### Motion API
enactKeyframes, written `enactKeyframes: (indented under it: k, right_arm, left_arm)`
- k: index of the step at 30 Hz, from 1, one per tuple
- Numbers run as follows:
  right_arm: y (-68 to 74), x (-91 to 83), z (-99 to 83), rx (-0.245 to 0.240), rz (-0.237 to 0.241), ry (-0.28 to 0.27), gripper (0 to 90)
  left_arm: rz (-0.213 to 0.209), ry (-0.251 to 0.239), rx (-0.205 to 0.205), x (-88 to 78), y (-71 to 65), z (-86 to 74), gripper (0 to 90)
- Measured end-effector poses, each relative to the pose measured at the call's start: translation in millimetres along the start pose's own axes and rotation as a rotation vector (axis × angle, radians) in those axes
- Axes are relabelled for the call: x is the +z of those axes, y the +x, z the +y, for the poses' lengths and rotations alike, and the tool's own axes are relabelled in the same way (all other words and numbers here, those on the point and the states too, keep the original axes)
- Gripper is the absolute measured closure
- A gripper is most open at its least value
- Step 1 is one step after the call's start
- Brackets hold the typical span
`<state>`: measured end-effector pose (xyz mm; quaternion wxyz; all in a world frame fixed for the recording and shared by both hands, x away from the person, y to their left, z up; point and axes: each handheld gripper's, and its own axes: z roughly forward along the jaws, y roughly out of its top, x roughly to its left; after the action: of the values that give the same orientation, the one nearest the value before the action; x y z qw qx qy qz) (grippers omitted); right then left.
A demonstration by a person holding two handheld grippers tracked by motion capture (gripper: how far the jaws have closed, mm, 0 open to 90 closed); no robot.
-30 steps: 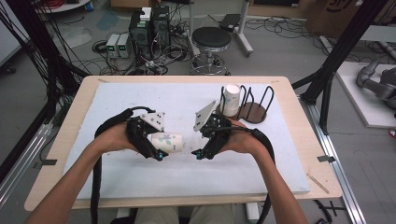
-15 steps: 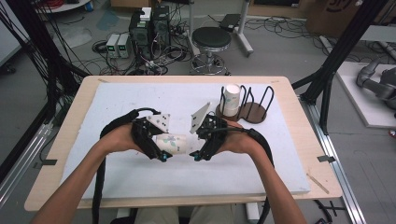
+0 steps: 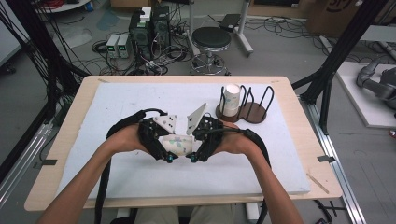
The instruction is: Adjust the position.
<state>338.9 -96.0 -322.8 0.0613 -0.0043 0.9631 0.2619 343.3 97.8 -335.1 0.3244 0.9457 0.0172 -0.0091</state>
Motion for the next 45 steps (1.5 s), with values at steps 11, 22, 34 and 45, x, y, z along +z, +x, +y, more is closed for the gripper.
enactKeyframes:
  k: [11, 22, 34, 45]
  right_arm:
    - [-0.4, 0.8, 0.3, -0.018, 0.029, -0.021, 25.8]
    - [0.3, 3.4, 2.1, -0.038, 0.047, -0.015, 36.7]
    - [1.1, 5.4, 2.4, -0.044, 0.053, -0.015, 37.0]
    - [0.7, 4.6, 1.3, -0.042, 0.052, -0.015, 37.0]
  left_arm:
    - [-0.006, -0.003, 0.002, 2.4, -0.6, 1.1, 29.8]
    - [-0.007, 0.000, 0.001, 3.8, 0.1, -1.1, 30.2]
    - [0.007, -0.039, -0.021, 4.0, 4.0, -5.4, 12.3]
    - [-0.017, -0.079, -0.028, 0.8, 4.1, -6.6, 6.2]
